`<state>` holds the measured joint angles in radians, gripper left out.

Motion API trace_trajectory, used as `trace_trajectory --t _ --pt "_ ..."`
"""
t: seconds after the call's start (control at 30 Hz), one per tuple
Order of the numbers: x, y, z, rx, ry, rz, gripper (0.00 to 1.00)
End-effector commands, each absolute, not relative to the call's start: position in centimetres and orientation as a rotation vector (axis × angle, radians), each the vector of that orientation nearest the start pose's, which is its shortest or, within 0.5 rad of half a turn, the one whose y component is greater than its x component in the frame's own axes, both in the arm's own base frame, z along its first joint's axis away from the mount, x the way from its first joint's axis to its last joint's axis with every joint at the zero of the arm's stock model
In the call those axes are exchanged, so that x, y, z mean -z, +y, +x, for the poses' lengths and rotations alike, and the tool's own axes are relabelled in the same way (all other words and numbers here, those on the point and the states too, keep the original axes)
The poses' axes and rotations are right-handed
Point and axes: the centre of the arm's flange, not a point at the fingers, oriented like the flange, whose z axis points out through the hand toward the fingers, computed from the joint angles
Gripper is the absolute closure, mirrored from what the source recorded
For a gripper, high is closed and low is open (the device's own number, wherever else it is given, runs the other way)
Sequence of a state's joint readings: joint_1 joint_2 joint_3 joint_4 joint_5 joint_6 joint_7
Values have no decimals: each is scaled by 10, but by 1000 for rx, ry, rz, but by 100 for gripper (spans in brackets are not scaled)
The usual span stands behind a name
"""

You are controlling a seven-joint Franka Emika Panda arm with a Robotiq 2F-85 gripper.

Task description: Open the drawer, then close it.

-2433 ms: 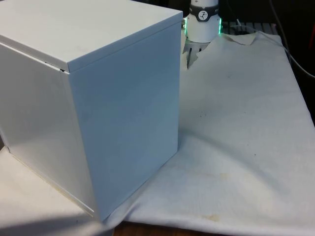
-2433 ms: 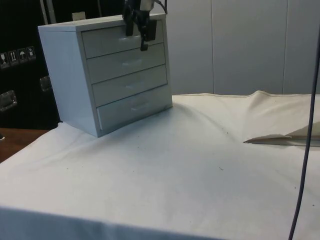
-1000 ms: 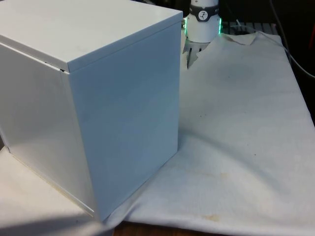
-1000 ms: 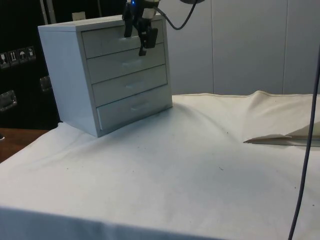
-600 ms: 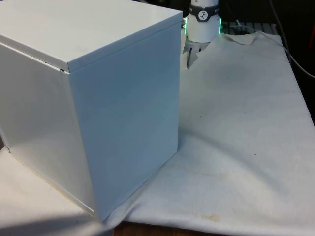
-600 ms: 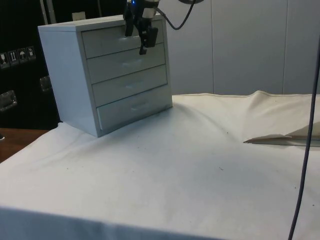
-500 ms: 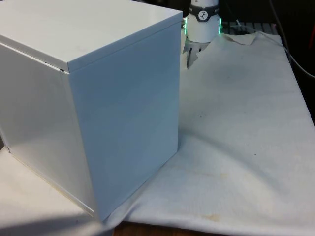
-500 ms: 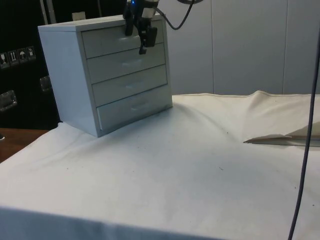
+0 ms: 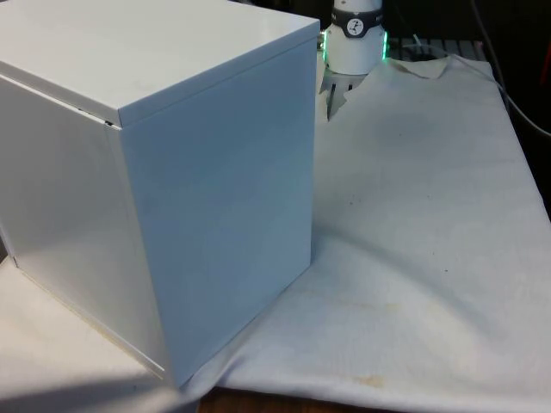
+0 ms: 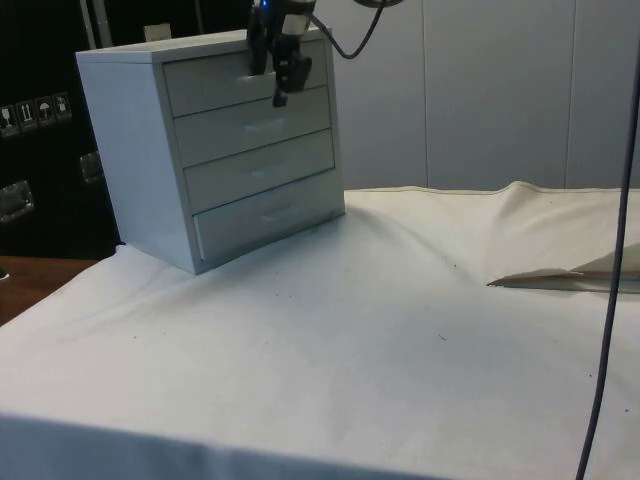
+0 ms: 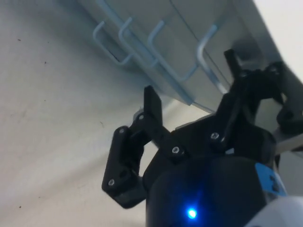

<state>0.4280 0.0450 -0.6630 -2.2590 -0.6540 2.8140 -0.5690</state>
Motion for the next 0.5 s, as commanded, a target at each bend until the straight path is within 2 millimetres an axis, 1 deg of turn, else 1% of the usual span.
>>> trace_trajectory --t 0.0,0.03,0.07,0.13,0.17,0.2,0.3,0.33,0.4,0.43,0.47 --pt "-397 -101 553 -396 1122 2294 25" --pt "-397 -102 553 -396 1120 2294 30" --pt "-397 -102 553 -396 1120 2294 40" --pt "-397 -102 553 -396 1119 2295 51" --pt "-396 -99 551 -395 1127 2306 56" --pt "-397 -102 553 -396 1120 2293 56" --pt "-398 -102 554 -398 1117 2291 71" --pt "-398 -102 554 -399 1116 2290 79" --pt "-399 -102 555 -401 1114 2289 88" --pt "-401 -103 555 -400 1114 2287 95" --pt "-403 -102 555 -403 1123 2289 99"
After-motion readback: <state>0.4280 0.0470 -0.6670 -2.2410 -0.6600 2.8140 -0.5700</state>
